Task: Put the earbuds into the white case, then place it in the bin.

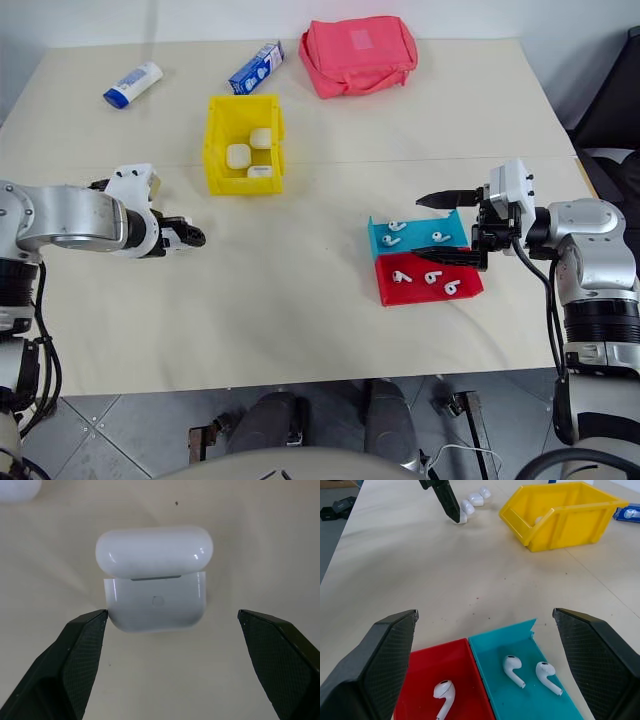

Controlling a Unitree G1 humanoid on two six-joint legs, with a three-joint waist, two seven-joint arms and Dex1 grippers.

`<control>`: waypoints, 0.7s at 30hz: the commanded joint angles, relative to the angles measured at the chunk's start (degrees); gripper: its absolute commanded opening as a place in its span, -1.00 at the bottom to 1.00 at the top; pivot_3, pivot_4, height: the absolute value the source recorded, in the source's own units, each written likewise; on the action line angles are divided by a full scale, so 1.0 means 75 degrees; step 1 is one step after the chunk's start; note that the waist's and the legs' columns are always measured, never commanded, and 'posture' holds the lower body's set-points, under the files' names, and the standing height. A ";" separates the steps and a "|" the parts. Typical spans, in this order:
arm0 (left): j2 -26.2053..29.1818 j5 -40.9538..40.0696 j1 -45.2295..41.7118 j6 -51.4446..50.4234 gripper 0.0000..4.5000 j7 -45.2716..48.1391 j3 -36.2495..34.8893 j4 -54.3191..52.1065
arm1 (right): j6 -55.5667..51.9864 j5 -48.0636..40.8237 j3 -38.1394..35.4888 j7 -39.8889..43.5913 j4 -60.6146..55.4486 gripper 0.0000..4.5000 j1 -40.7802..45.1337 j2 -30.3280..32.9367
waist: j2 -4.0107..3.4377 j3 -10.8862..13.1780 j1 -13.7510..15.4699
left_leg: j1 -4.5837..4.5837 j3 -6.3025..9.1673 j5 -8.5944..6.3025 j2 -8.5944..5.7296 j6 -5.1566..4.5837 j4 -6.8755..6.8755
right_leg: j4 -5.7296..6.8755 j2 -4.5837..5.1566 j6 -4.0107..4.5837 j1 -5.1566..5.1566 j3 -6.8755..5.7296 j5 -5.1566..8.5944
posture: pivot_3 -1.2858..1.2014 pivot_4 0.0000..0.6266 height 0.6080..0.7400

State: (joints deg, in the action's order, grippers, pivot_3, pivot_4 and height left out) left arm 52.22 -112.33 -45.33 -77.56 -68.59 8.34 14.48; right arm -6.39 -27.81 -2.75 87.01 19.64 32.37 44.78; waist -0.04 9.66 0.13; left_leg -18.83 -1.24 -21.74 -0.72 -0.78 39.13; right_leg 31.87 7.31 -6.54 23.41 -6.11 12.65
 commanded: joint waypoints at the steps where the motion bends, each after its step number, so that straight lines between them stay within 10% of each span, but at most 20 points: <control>1: 0.0015 -0.0090 -0.0125 0.0094 0.97 -0.0198 -0.0078 0.0174 | 0.0024 -0.0135 -0.0240 0.0277 -0.0254 1.00 -0.0061 0.0152 | 0.0000 0.0000 0.0001 | 0.0002 0.0001 0.0000 -0.0003 0.0001 0.0000 | 0.0000 0.0001 0.0000 0.0000 0.0002 0.0000 | 0.03 -0.52 1.00; 21: -0.0112 0.0428 -0.0368 -0.0056 0.97 0.0289 0.0270 0.0766 | -0.0036 -0.0128 -0.0325 0.0095 -0.0403 1.00 -0.0248 0.0226 | 0.0000 0.0000 0.0040 | 0.0021 0.0009 0.0002 -0.0019 0.0004 -0.0003 | 0.0002 0.0006 -0.0002 -0.0013 0.0011 0.0001 | 0.03 -0.52 1.00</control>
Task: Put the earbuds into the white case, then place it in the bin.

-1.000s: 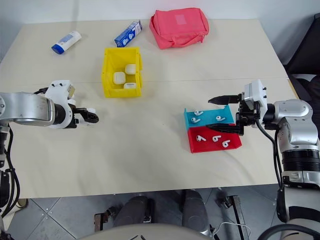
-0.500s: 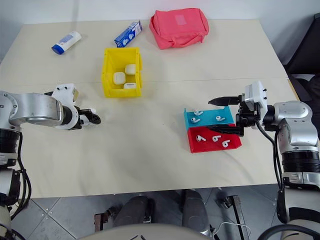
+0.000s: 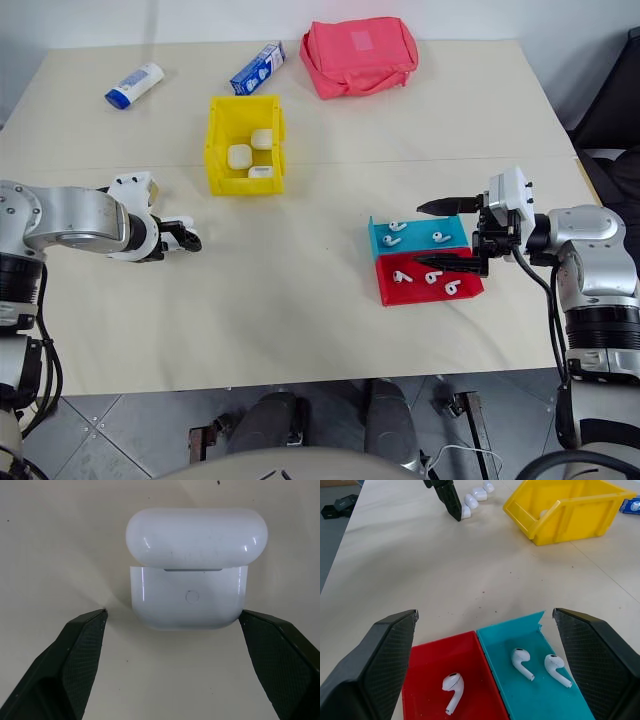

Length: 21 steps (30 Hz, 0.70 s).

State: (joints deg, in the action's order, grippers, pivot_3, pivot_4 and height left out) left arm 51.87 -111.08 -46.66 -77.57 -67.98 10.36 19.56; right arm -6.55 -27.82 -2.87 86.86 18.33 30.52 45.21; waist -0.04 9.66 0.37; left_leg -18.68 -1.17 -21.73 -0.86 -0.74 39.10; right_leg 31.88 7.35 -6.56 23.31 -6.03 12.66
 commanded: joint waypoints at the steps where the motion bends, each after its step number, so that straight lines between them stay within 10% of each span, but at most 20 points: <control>1: -0.0106 0.0384 -0.0220 -0.0073 0.97 0.0280 -0.0018 0.0129 | -0.0010 -0.0125 -0.0309 0.0109 -0.0228 1.00 -0.0002 0.0165 | 0.0000 0.0000 0.0024 | 0.0003 -0.0001 0.0000 -0.0001 0.0000 0.0000 | 0.0000 0.0000 0.0000 -0.0003 0.0000 0.0000 | 0.03 -0.52 1.00; 8: -0.0293 0.1179 -0.0367 -0.0419 0.89 0.0772 -0.0182 0.0303 | -0.0022 -0.0129 -0.0334 0.0056 -0.0256 1.00 -0.0028 0.0167 | -0.0001 0.0001 0.0121 | 0.0045 -0.0001 -0.0002 -0.0004 0.0004 -0.0004 | -0.0001 0.0002 -0.0005 -0.0050 0.0003 0.0003 | 0.03 -0.52 1.00; 21: -0.0511 0.2879 -0.0320 -0.1185 -0.86 0.1799 -0.0949 0.0338 | -0.0036 -0.0104 -0.0373 0.0017 -0.0250 1.00 -0.0026 0.0220 | -0.0002 0.0001 0.0120 | 0.0049 0.0003 -0.0003 -0.0010 0.0005 -0.0005 | -0.0001 0.0007 -0.0010 -0.0054 0.0002 0.0005 | 0.03 -0.52 1.00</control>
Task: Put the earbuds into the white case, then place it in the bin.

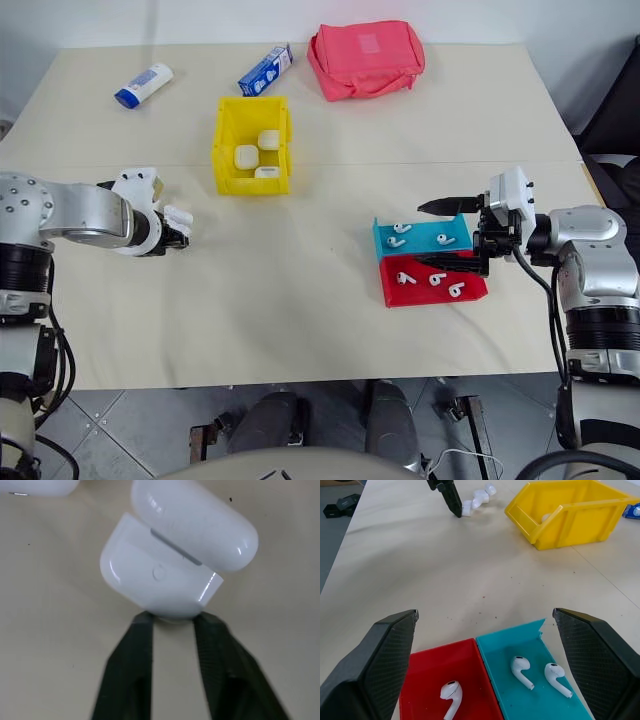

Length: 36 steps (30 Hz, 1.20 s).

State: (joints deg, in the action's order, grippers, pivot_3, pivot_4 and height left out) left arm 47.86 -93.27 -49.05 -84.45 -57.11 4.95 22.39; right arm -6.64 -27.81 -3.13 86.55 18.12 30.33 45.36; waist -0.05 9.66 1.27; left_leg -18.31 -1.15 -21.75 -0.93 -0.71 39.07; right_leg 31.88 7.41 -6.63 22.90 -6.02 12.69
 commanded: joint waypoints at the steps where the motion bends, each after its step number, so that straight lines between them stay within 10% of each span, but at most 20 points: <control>1: 0.0012 0.0705 0.0008 -0.0321 -0.98 0.0476 -0.0310 -0.0082 | -0.0022 -0.0103 -0.0340 0.0063 -0.0213 1.00 -0.0002 0.0213 | 0.0000 0.0000 0.0000 | 0.0000 0.0000 0.0000 0.0000 0.0000 0.0000 | 0.0000 0.0000 0.0000 0.0000 0.0000 0.0000 | 0.03 -0.52 1.00; 11: 0.1262 0.1080 0.0659 -0.1074 -0.98 0.3893 -0.0491 -0.1663 | -0.0076 -0.0078 -0.0374 0.0042 -0.0248 1.00 -0.0101 0.0386 | -0.0002 0.0010 -0.0042 | 0.0000 0.0000 -0.0011 0.0015 0.0021 -0.0005 | -0.0003 -0.0003 -0.0002 0.0000 -0.0002 0.0003 | 0.03 -0.52 1.00; 14: 0.1091 0.1417 0.0500 -0.1070 -0.72 0.4155 -0.1282 -0.1312 | -0.0092 -0.0065 -0.0391 0.0034 -0.0267 1.00 -0.0112 0.0379 | -0.0008 0.0014 -0.0027 | -0.0001 0.0005 -0.0012 0.0026 0.0021 -0.0005 | -0.0003 0.0002 -0.0001 0.0000 -0.0006 0.0006 | 0.03 -0.52 1.00; 26: 0.2178 0.5355 -0.1275 -0.0303 0.96 0.9181 0.2204 -0.1753 | -0.0191 -0.0079 -0.0466 -0.0078 -0.0495 1.00 -0.0228 0.0403 | -0.0002 0.0024 -0.0027 | -0.0004 -0.0004 -0.0026 0.0002 0.0047 -0.0014 | -0.0009 -0.0008 -0.0005 -0.0002 -0.0012 0.0007 | 0.03 -0.52 1.00; 36: 0.1640 0.8986 -0.2319 0.2001 0.98 1.3072 0.4496 0.0053 | -0.0410 -0.0155 -0.0742 -0.0294 -0.0975 1.00 -0.0698 0.0520 | 0.0008 0.0031 -0.0006 | -0.0013 -0.0083 -0.0006 0.0029 0.0010 -0.0013 | -0.0018 -0.0034 -0.0003 0.0004 -0.0013 0.0008 | 0.03 -0.52 1.00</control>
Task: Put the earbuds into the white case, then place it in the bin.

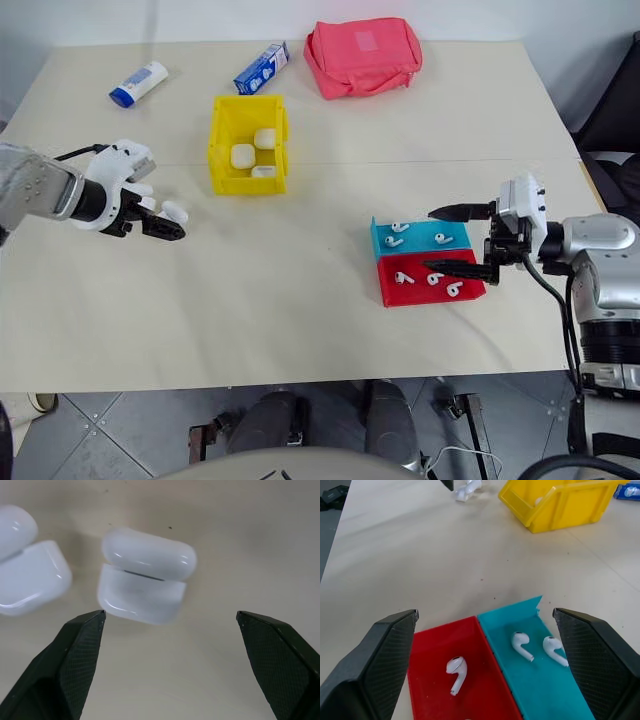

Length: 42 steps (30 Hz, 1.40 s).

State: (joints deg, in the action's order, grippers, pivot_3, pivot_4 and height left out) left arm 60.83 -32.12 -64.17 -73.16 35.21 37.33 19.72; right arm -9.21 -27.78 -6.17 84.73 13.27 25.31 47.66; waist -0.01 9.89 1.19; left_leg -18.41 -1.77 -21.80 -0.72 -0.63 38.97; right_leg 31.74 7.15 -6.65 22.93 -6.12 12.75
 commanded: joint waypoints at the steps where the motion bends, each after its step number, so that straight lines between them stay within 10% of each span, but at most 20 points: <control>1: -0.0167 0.1205 -0.0376 0.0791 0.98 0.1074 0.0361 0.0629 | -0.0101 -0.0174 -0.0383 -0.0086 -0.0409 1.00 -0.0107 0.0232 | 0.0002 0.0001 0.0010 | -0.0001 -0.0001 0.0001 0.0002 -0.0002 0.0001 | 0.0000 0.0000 0.0000 0.0001 0.0000 0.0000 | 0.03 -0.52 1.00; 33: -0.1812 0.5204 -0.0395 0.2557 0.98 0.4069 -0.0194 0.3100 | -0.0507 -0.0512 -0.0909 -0.0446 -0.1243 1.00 -0.0970 0.0537 | 0.0028 -0.0001 0.0025 | -0.0084 -0.0021 0.0009 0.0052 -0.0062 0.0021 | 0.0017 0.0008 -0.0003 0.0085 -0.0003 -0.0012 | 0.03 -0.52 1.00; 39: -0.1944 0.5467 -0.0320 0.2512 0.28 0.4064 -0.0417 0.3184 | -0.0498 -0.0551 -0.0937 -0.0475 -0.1246 1.00 -0.0970 0.0544 | 0.0029 -0.0002 0.0036 | -0.0084 -0.0021 0.0009 0.0050 -0.0064 0.0021 | 0.0018 0.0011 -0.0003 0.0084 -0.0003 -0.0012 | 0.03 -0.52 1.00; 42: -0.1975 0.5575 -0.0311 0.2511 0.23 0.4094 -0.0517 0.3208 | -0.0504 -0.0536 -0.0951 -0.0479 -0.1224 1.00 -0.0929 0.0533 | 0.0030 -0.0002 0.0035 | -0.0084 -0.0020 0.0009 0.0050 -0.0064 0.0022 | 0.0019 0.0011 -0.0003 0.0084 -0.0004 -0.0012 | 0.03 -0.52 1.00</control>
State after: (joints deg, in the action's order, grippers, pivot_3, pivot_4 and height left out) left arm 46.07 8.98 -66.95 -54.18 65.19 34.54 43.56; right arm -12.96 -30.86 -11.49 81.28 5.82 18.05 50.64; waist 0.22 9.87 1.45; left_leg -19.04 -1.92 -21.73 -0.34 -1.11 39.13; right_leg 31.89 7.23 -6.68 23.57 -6.14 12.66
